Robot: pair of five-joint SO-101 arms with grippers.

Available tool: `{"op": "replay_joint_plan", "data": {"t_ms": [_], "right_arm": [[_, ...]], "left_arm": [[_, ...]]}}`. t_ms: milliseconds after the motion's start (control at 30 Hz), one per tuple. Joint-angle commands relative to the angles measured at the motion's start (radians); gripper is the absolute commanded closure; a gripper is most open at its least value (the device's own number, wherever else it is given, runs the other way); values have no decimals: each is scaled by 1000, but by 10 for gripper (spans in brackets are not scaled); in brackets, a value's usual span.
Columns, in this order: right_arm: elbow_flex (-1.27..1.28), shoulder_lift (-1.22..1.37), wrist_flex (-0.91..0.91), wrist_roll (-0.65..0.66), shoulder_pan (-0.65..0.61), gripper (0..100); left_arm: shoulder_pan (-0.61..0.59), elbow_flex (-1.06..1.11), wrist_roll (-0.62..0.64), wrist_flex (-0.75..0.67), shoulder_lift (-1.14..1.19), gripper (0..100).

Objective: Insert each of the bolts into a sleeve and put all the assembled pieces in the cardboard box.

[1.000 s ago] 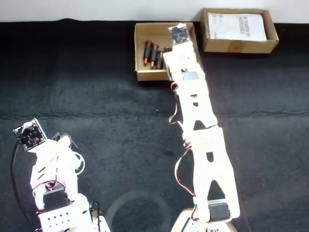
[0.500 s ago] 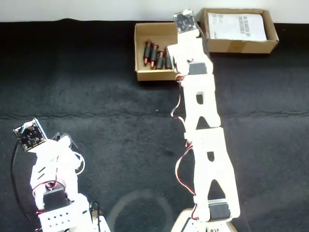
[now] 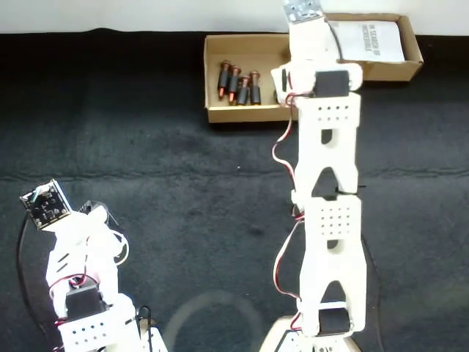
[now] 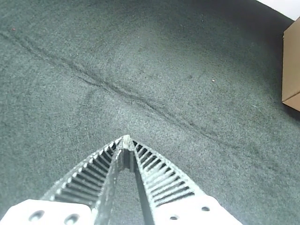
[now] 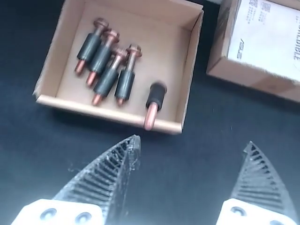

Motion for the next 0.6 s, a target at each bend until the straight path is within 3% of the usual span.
{"op": "replay_joint_plan", "data": {"t_ms": [0, 200, 567], "right_arm": [[-125, -117, 38, -2, 42, 684], [-120, -255, 38, -130, 122, 684], [-117, -568, 39, -133, 128, 684]], "left_arm": [[18, 19, -5, -3, -13, 990], [18, 19, -5, -3, -13, 990], [18, 19, -5, -3, -13, 990]]}}
